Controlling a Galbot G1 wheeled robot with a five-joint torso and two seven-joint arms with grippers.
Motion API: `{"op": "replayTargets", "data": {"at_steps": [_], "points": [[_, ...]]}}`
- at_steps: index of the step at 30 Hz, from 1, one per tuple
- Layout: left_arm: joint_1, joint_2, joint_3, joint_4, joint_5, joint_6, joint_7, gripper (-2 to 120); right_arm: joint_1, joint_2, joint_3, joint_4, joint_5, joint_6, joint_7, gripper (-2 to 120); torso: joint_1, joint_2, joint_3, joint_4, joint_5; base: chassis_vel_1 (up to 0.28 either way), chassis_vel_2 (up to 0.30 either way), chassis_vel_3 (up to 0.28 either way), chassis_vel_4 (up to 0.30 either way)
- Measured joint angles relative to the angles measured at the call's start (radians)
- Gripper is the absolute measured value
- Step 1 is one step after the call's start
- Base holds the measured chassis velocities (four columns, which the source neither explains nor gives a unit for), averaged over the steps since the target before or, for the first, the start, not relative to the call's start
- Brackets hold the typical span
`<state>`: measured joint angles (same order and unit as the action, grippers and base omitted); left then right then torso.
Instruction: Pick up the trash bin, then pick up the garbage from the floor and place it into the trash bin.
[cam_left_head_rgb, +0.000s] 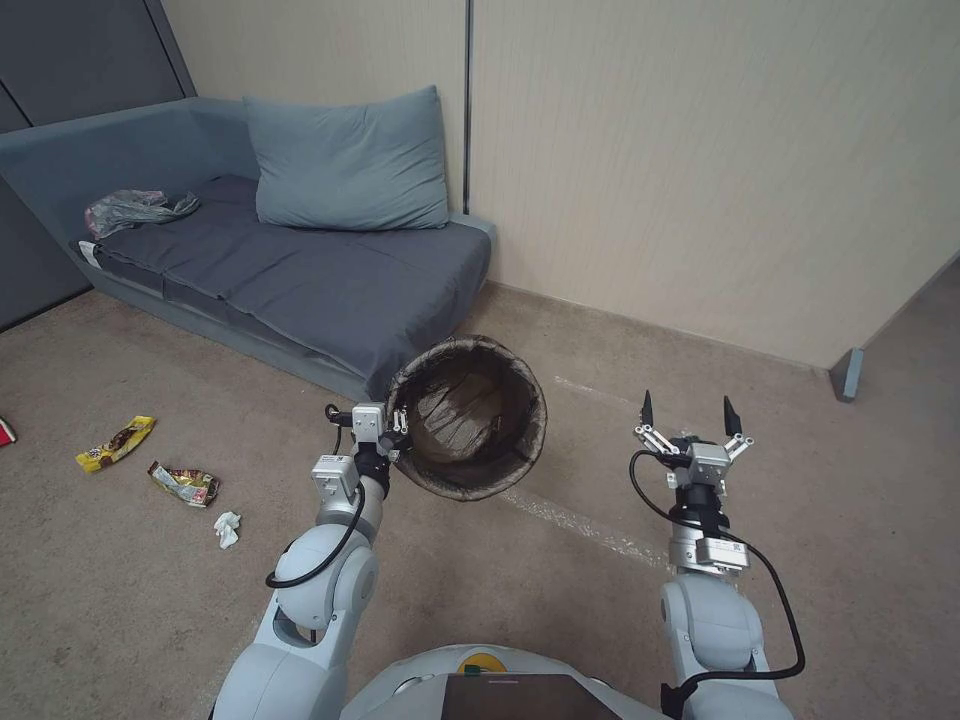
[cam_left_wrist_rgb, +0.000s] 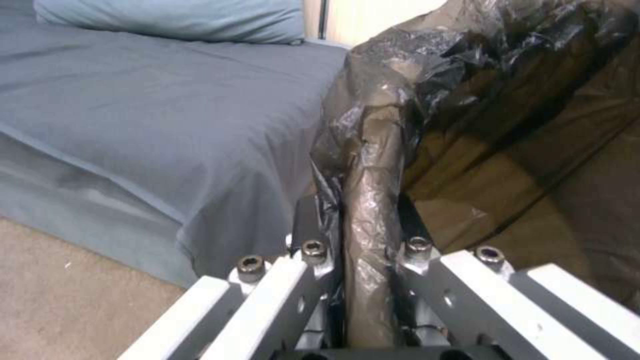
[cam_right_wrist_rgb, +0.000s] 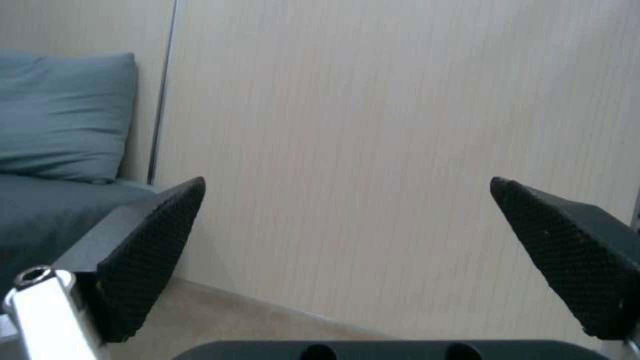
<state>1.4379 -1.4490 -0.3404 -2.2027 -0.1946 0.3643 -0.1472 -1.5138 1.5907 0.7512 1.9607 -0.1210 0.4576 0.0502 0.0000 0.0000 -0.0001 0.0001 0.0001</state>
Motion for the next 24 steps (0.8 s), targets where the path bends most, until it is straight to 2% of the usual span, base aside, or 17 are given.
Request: {"op": "replayTargets", "data": {"at_steps": [9,13,15,16,17,19,20,21,22,23,24], "points": [[0.003,0.0,0.002,0.001,0.003,0.0,0.0,3,0.019,-0.015,0.005,-0.016,-0.014,0.002,0.008,100,0.0,0.0,0.0,-0.0002,0.0,0.0,0.0,0.0,0.0],[0.007,0.0,0.003,0.001,0.004,0.0,0.0,3,0.043,-0.04,0.006,-0.033,-0.02,-0.028,0.029,100,0.0,0.0,0.0,-0.0004,0.0,0.0,0.0,0.0,0.0],[0.012,0.001,0.003,-0.002,0.007,0.0,0.0,3,0.089,-0.081,0.005,-0.065,-0.009,-0.106,0.057,100,0.0,0.0,0.0,-0.0005,0.0001,0.0,0.0,0.0,0.0],[0.015,0.002,0.003,-0.005,0.007,-0.001,0.001,3,0.121,-0.116,0.007,-0.092,0.017,-0.161,0.048,100,0.0,0.0,0.0,0.0,0.0004,0.0,0.0,0.0,0.0],[0.015,0.002,0.003,-0.005,0.007,-0.001,0.001,3,0.121,-0.116,0.007,-0.092,0.017,-0.161,0.048,100,0.0,0.0,0.0,0.0,0.0004,0.0,0.0,0.0,0.0],[0.019,0.003,0.001,-0.006,0.004,-0.003,0.004,3,0.169,-0.17,0.013,-0.141,0.064,-0.264,0.012,100,0.0,0.0,0.0,-0.0002,0.0001,0.0,0.0,0.0,0.0],[0.019,0.007,-0.002,0.0,0.001,-0.007,0.009,3,0.229,-0.216,0.013,-0.219,0.09,-0.352,-0.01,100,0.0,0.0,0.0,-0.0002,0.0001,0.0,0.0,0.0,0.0],[0.019,0.007,-0.002,0.0,0.001,-0.007,0.009,3,0.229,-0.216,0.013,-0.219,0.09,-0.352,-0.01,100,0.0,0.0,0.0,-0.0002,0.0001,0.0,0.0,0.0,0.0],[0.017,0.01,-0.003,0.007,-0.002,-0.009,0.011,3,0.263,-0.236,0.016,-0.261,0.096,-0.393,-0.02,100,0.0,0.0,0.0,-0.0002,0.0003,0.0,0.0,0.0,0.0],[0.009,0.016,-0.004,0.022,-0.006,-0.009,0.012,3,0.337,-0.279,0.019,-0.367,0.114,-0.473,-0.063,100,0.0,0.0,0.0,0.0001,0.0,0.0,0.0,0.0,0.0],[0.009,0.016,-0.004,0.022,-0.006,-0.009,0.012,3,0.337,-0.279,0.019,-0.367,0.114,-0.473,-0.063,100,0.0,0.0,0.0,0.0001,0.0,0.0,0.0,0.0,0.0]]}}
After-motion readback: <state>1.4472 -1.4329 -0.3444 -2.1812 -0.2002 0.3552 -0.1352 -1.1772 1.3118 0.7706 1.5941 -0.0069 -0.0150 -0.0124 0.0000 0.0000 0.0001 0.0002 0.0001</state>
